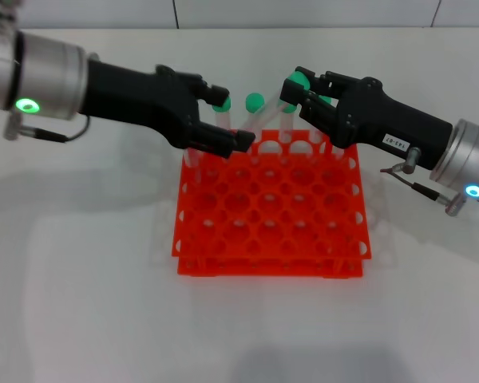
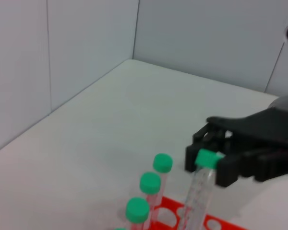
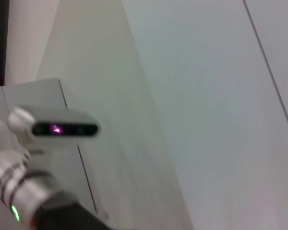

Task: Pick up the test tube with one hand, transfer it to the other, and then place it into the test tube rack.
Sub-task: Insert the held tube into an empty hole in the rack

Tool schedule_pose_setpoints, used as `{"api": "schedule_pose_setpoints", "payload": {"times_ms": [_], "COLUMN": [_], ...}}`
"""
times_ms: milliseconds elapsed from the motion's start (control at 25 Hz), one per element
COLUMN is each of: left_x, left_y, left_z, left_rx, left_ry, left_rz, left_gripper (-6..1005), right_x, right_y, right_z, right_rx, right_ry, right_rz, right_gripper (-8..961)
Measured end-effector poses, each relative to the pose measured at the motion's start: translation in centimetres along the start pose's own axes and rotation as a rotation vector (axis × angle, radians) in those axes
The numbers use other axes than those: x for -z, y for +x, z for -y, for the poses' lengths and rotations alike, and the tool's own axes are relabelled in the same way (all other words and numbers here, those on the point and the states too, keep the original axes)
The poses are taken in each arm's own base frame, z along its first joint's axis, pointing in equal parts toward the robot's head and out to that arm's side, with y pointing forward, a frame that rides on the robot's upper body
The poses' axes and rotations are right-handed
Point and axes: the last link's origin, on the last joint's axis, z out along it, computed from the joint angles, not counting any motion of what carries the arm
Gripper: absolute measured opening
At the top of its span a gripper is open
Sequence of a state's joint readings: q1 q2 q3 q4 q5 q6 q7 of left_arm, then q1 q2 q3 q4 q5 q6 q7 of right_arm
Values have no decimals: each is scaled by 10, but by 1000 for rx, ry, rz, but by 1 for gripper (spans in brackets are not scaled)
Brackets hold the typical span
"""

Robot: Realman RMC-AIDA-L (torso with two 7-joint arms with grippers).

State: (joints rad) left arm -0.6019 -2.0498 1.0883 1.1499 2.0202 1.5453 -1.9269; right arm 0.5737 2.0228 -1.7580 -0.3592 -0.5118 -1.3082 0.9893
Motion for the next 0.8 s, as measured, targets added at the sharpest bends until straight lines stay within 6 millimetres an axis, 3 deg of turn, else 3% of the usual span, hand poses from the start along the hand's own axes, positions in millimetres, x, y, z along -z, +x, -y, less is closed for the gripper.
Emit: {"api": "schedule_pose_setpoints", "payload": {"times_ms": [120,200,320,480,800], "left_x": [20,26,59,83,113], "left_y": [10,11,8,-1,-48], "left_z": [-6,-8,-19,-37,-57], "left_rx": [42,61,111,97,110], "left_ry": [45,66,200,300,425], "left_rz": [15,24,59,50,15], "left_gripper": [875,875,874,873,872], "right_x": [2,1,-1,-6,-18], "right_y": [1,1,-1,-6,-17], "right_z": [1,1,1,2,5], "right_rx": [1,4,12,27,55], "right_ry": [0,-8,-21,-49,-114], "right_rz": [-9,-18,-27,-46,-112], "right_gripper": [282,284,287,290,298]}}
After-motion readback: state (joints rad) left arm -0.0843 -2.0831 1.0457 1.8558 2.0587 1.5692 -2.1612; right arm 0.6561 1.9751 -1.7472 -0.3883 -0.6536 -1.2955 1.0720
